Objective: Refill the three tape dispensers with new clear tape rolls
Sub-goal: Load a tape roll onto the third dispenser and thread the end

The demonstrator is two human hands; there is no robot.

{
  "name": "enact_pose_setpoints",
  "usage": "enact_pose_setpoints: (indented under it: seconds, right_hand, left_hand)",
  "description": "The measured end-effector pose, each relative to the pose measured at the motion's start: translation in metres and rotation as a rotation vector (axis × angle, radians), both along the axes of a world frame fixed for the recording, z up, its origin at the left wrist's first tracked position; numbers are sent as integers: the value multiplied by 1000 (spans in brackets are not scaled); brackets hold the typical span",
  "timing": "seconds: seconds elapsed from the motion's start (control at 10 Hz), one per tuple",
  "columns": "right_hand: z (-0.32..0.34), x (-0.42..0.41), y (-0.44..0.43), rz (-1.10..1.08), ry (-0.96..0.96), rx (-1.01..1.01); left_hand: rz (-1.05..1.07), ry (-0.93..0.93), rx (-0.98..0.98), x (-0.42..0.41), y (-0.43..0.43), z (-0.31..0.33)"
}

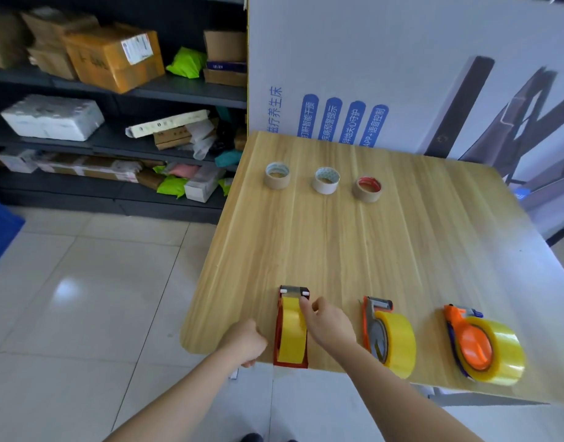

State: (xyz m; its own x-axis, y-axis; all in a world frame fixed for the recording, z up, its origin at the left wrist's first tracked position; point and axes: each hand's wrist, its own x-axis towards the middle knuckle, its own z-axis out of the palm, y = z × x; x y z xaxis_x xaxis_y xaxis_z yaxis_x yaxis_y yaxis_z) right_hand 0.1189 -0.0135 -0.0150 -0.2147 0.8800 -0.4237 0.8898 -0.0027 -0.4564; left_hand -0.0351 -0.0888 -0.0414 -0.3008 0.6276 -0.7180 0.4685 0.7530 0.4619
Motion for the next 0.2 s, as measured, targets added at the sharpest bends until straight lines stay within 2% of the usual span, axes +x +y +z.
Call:
enact_pose_setpoints:
  seconds: [0.1,0.2]
  right_hand:
    - [14,9,12,113,-132,80]
    - [30,13,26,226,-268,177]
  left_hand:
    - [-188,225,89,-7,12,17]
    - [-278,324,191,-6,25,40]
